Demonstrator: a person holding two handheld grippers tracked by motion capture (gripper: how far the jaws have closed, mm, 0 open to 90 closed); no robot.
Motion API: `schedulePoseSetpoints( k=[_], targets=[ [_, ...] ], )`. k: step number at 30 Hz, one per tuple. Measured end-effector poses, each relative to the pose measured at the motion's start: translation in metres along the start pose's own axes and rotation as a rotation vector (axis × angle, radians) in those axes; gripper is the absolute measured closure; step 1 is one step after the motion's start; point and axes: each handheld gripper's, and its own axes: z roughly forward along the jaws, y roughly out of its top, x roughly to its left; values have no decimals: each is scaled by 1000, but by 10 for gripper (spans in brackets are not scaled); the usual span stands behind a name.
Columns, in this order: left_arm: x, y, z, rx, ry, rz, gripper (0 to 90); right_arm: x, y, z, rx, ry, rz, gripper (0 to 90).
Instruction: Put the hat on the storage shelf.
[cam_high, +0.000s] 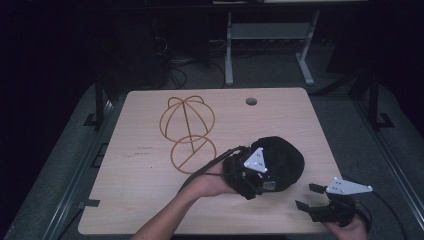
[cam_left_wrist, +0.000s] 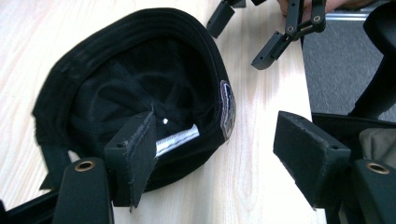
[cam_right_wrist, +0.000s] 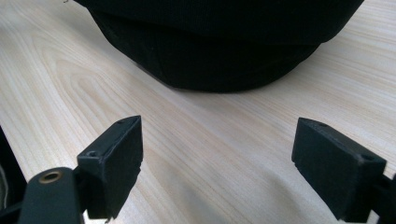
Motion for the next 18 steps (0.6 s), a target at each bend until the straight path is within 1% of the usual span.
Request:
schedulePoseSetpoints(
  k=[3,4,6,7,9,10,13,16,18],
  targets=[
    [1,4,7,19,-13,21,301,0,0,0,4,2,-6,160],
    [1,4,10,21,-20,19,308,0,0,0,1,3,-7,160],
    [1,6,15,44,-24,31,308,0,0,0,-1,4,-5,160],
    [2,7,18,65,-25,51,309,0,1,0,-1,5,-5,160],
    [3,8,24,88,-23,61,320,0,1,1,-1,5,-6,160],
    [5,8,26,104,-27,61,326,0,1,1,1,7,-6,160],
    [8,7,32,120,-40,51,351,0,1,2,5,8,-14,160],
    [8,7,35,130,-51,62,393,1,1,2,6,10,-15,160],
    [8,6,39,150,-56,73,423,1,0,3,7,12,-12,159]
  ],
)
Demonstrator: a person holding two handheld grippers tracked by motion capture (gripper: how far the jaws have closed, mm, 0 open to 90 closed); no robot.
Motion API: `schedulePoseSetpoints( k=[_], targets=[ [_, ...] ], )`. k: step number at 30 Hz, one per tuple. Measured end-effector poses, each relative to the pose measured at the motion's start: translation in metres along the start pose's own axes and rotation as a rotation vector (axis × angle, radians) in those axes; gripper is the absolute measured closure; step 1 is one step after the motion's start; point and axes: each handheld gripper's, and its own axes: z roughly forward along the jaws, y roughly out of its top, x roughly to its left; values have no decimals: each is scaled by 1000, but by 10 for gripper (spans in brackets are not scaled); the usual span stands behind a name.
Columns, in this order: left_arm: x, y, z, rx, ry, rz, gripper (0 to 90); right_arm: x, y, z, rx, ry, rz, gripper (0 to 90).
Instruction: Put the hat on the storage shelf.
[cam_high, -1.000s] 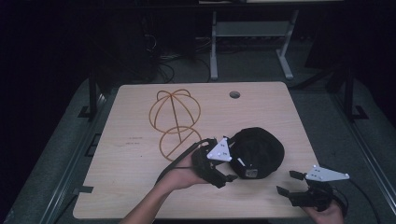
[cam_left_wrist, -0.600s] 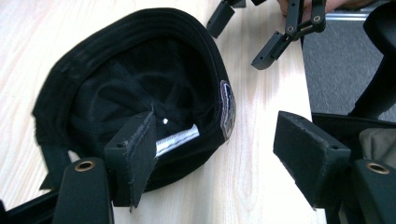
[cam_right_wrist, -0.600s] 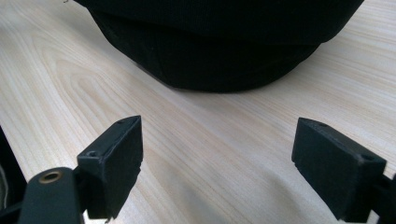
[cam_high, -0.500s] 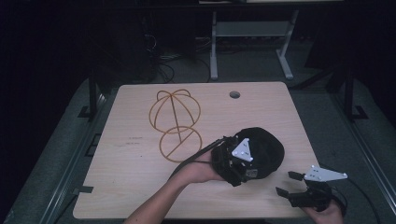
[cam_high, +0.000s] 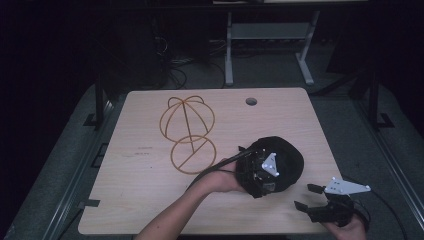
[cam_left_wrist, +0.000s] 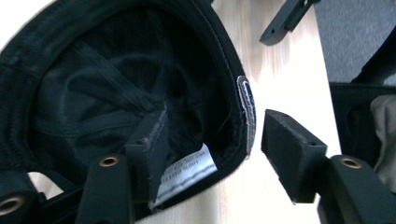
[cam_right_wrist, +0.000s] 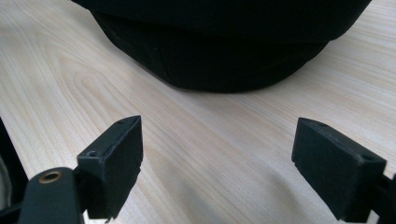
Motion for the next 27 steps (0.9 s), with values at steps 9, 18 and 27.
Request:
schedulePoseSetpoints(
  k=[9,18,27],
  targets=[
    [-2,-1,7,18,-59,22,623,1,0,2,3,5,-1,159],
    [-2,-1,10,11,-67,19,775,4,0,4,4,4,-3,159],
    [3,0,5,-38,-77,-21,800,3,-1,1,-12,-7,15,159]
  ],
)
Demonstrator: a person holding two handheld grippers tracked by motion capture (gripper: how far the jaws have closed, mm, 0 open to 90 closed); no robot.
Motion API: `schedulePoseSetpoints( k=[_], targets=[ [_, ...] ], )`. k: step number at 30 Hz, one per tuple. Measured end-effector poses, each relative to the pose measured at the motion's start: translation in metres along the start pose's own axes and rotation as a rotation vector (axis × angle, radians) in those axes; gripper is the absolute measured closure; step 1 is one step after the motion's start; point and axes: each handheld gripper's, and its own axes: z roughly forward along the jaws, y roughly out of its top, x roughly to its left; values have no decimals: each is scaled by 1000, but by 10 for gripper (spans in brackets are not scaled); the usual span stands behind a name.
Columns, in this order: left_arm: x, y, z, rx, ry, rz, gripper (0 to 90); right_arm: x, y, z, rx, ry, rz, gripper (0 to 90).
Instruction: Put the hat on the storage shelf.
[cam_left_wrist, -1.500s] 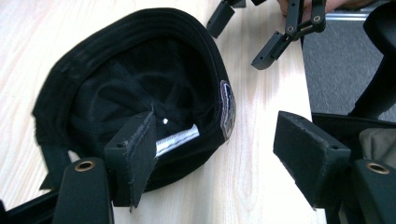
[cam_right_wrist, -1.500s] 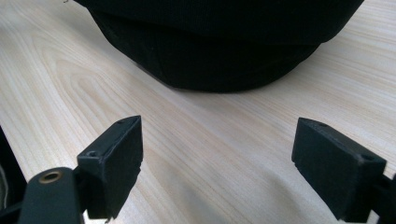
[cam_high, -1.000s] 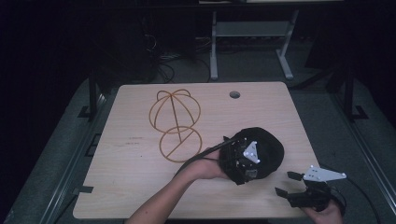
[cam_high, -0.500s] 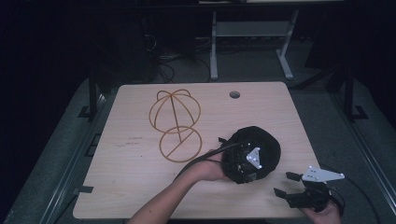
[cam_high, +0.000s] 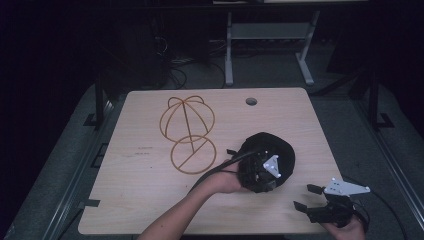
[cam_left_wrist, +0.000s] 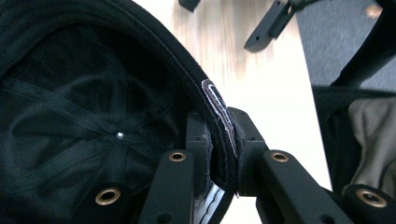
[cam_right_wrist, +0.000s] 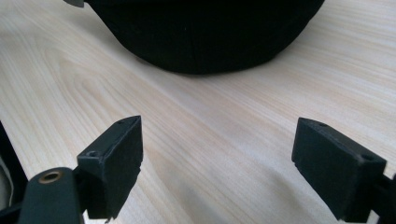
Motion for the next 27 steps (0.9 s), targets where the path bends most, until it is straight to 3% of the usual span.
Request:
schedulePoseSetpoints(
  k=[4,9,16,22,27],
  targets=[
    [3,1,-12,-55,-2,-26,805,1,0,-1,-25,-1,9,157],
    [6,3,-23,-90,9,-42,807,2,1,-4,-60,-3,24,148],
    [9,6,-39,-159,27,-71,811,4,5,-5,-76,-7,21,140],
    [12,11,-50,-186,34,-83,813,6,8,-5,-86,6,26,140],
    [17,14,-66,-251,33,-111,817,7,13,-6,-113,16,23,143]
  ],
)
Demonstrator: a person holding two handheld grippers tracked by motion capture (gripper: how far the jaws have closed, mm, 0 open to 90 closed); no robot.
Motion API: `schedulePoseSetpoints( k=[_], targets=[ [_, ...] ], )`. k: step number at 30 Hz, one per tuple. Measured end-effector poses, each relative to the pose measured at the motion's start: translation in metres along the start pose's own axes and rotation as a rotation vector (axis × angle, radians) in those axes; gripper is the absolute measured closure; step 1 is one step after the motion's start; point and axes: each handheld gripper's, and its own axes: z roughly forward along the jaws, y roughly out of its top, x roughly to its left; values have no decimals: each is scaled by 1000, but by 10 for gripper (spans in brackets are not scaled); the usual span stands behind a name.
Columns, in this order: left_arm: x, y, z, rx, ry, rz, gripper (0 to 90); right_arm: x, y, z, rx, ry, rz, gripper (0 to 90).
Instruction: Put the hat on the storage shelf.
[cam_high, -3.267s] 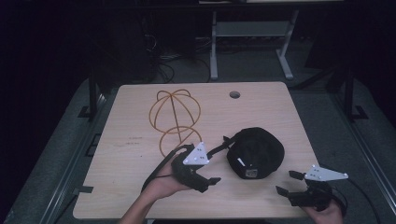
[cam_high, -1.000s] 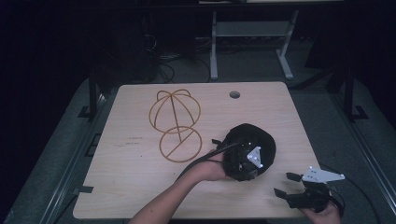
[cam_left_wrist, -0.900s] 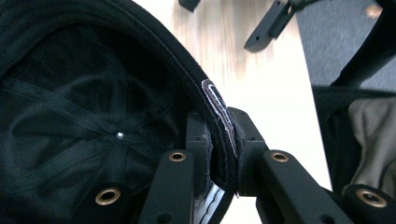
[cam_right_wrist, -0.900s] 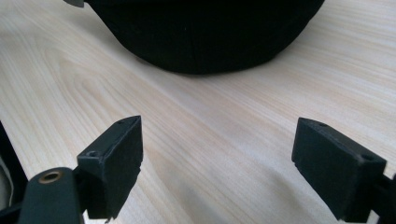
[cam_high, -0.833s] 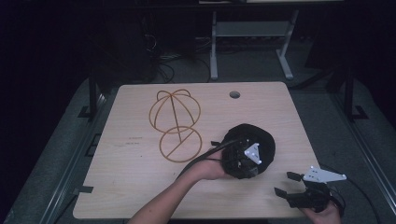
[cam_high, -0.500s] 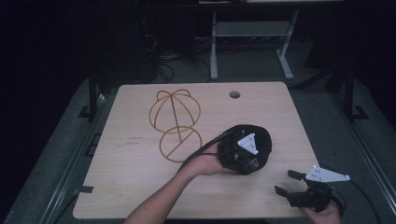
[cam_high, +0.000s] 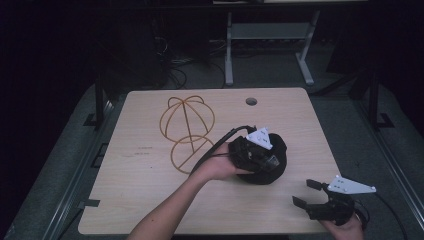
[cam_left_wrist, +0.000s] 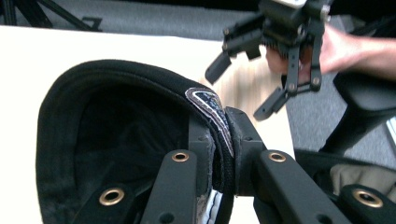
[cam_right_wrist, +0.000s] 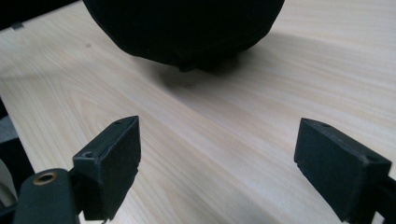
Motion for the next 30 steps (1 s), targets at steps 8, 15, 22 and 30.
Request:
schedulePoseSetpoints(
  k=[8,15,22,30],
  targets=[
    [3,13,-14,-57,-4,-10,818,4,10,-1,-43,8,-7,145],
    [0,24,-15,-75,-4,6,818,8,20,-4,-97,21,-13,145],
    [-5,34,-6,-74,-23,30,819,11,27,-6,-146,13,-30,145],
    [-18,47,12,-64,-87,65,819,13,30,-12,-202,-5,-36,147]
  ],
)
